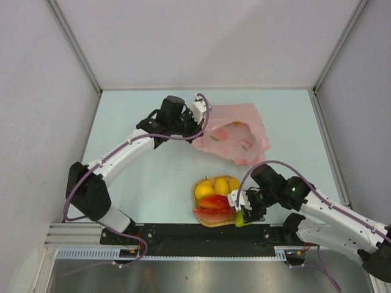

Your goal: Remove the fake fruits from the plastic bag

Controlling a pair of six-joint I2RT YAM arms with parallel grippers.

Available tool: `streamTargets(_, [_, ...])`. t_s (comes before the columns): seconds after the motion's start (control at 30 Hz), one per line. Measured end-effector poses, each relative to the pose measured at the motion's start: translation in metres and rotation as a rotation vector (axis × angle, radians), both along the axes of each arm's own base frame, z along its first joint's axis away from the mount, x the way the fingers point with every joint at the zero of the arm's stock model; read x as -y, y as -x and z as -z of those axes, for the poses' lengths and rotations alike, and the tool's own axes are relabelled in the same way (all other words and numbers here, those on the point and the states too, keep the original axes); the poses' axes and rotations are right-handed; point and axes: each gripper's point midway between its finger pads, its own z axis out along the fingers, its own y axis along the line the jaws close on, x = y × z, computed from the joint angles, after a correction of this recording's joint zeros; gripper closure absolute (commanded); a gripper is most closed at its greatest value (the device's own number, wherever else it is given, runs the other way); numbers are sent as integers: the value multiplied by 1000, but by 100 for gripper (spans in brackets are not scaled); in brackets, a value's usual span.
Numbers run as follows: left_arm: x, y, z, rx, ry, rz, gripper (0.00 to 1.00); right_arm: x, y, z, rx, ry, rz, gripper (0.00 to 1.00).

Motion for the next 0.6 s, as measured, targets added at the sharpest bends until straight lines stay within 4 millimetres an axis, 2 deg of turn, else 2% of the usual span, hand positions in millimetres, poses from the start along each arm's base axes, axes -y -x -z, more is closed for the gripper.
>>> streamTargets(0.23, [0,1,4,-7,1,2,100,-7,-10,10,32,-8,8,73])
streamTargets(0.6, [1,3,8,-15,6,4,100,-18,-23,15,87,-39,4,69])
